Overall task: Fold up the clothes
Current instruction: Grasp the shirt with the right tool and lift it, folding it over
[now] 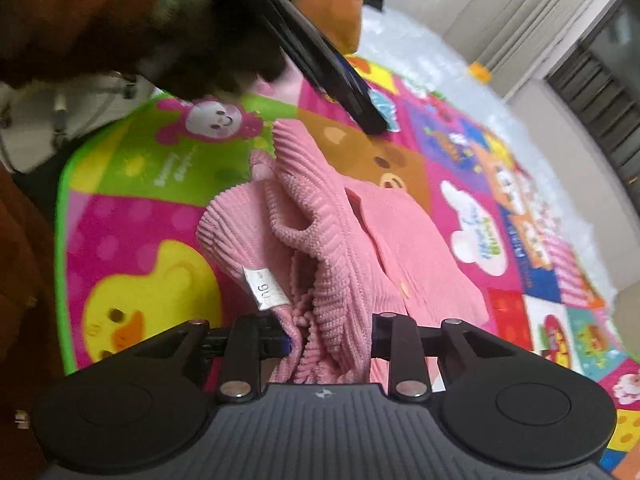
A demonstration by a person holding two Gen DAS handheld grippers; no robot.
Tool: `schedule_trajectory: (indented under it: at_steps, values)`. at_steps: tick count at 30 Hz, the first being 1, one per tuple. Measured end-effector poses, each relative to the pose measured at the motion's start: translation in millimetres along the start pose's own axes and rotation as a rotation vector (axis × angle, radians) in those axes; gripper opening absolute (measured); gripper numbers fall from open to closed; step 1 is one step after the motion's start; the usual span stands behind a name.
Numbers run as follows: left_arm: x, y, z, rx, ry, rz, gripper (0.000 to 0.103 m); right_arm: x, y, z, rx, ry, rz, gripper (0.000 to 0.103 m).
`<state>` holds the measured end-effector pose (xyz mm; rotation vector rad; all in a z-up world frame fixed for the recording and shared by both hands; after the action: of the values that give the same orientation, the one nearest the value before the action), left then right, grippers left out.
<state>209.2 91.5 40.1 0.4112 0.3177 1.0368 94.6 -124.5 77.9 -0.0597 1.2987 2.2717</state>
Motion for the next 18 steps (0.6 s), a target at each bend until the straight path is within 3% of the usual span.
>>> schedule_trajectory:
  at_steps: [5,9,12,13,18]
  values:
    - [13.3,-72.8,-9.7,0.154,-0.028,-0.041,0.103,-32.2,-10.6,31.2,0.06,-0.01,0.064,0.026]
    - [38.1,-61.3,-17.9,0.107,0.048,-0.047,0.103,-78.9,-42.2,48.9,0.051,-0.005,0.05,0.034]
    - [62.8,-39.5,-20.3,0.049,0.151,-0.039,0.103,-119.5,-80.9,51.7,0.034,-0.077,0.01,0.051]
    - [69.1,-32.8,-20.2,0.034,0.177,-0.039,0.103,-132.6,-94.4,52.3,0.03,-0.107,-0.005,0.063]
    - [56.5,-18.5,-5.6,-0.019,0.131,-0.15,0.103,-159.2,-131.3,47.1,-0.028,-0.214,-0.009,0.09]
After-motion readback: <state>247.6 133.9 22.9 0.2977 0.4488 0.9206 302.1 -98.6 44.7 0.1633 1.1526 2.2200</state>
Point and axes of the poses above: each gripper's, at about its wrist camera, not at the fingertips, and y roughly against the way its jaws point, x to its left, z to its top, the point moved 3 cm from there along -y, roughly the way its jaws point, and after that the axes turned 10 degrees about -y, right-handed, at the moved point
